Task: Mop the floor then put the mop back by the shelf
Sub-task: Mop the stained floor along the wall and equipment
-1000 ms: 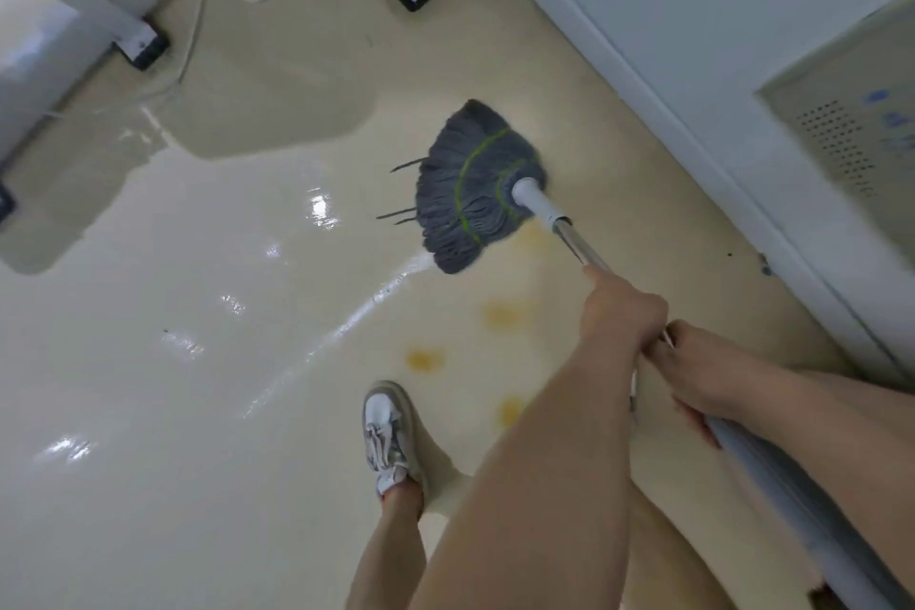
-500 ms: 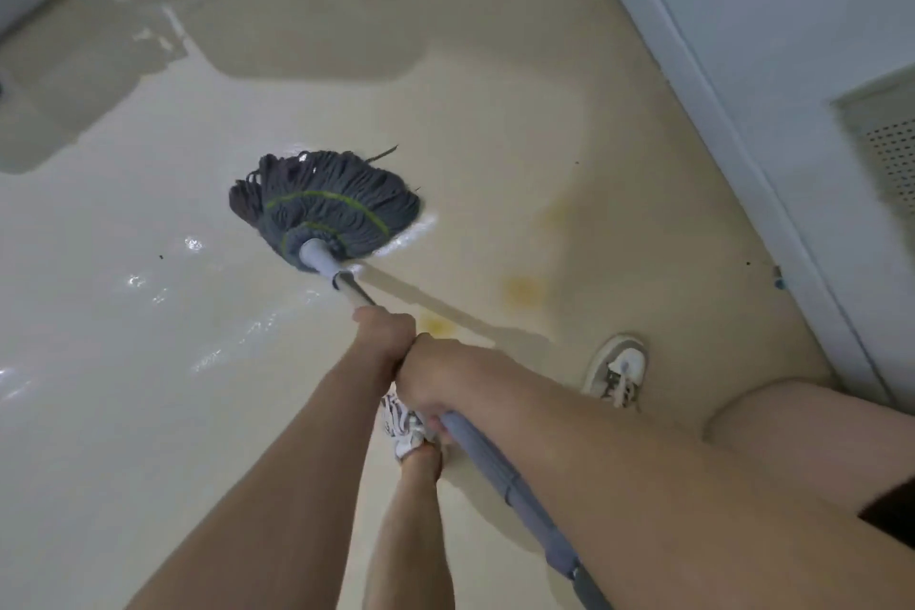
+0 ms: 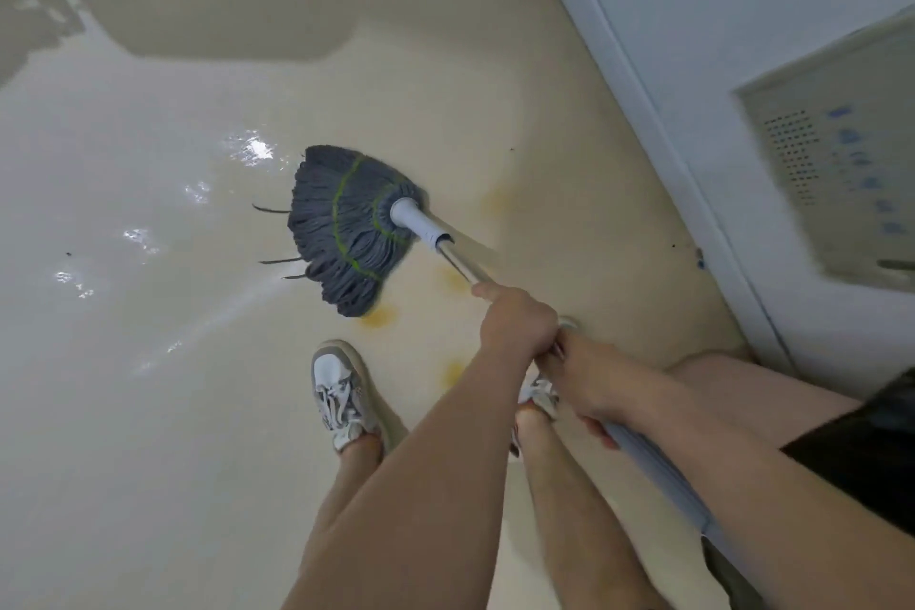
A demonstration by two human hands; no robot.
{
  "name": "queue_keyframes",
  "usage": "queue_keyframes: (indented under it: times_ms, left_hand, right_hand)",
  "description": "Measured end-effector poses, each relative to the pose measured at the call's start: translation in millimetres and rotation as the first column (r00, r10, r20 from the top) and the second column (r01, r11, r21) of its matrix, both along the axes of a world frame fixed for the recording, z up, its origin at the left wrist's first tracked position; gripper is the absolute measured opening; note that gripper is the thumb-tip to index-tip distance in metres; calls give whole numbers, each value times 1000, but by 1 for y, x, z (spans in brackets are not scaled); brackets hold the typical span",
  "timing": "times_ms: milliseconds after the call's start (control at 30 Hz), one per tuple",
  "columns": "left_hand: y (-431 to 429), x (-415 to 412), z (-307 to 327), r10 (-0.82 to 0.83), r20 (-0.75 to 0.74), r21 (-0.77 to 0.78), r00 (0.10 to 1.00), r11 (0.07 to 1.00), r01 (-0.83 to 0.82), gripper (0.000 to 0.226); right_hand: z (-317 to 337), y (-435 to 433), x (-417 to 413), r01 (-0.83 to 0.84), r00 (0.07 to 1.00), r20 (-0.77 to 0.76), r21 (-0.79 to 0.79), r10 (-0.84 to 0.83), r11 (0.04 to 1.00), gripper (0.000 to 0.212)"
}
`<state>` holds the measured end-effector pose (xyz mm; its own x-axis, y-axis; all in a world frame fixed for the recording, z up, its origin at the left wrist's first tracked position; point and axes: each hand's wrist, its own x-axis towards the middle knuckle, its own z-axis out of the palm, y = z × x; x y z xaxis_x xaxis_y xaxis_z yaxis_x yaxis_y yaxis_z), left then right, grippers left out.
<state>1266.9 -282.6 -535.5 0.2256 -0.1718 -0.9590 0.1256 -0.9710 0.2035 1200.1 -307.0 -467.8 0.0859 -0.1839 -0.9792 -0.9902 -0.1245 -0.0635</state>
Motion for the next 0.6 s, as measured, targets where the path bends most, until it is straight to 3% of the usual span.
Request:
queue_keyframes:
  times_ms: [167,333,467,600]
  left_hand:
    - [-34,-45,7,-42,-170,-79,984,996,29,91]
    - [-45,-24,5,352,-187,-55,917,928,-367,86]
    - [-5,23,-2,527,-148,-25,837,844,-536,89]
    - [71,88,-19,644,-76,-27,761,762,-648,74]
  right_hand:
    - [11,-33,-48,-169,982,-101,-133,157,977,22]
    - [20,-66,-15,-535,845,-116,-178,523,826,32]
    - [8,-36,36,-622,777,-35,-197,628,758,32]
    - [-7,30,106,-668,729,35,-181,683,722,27]
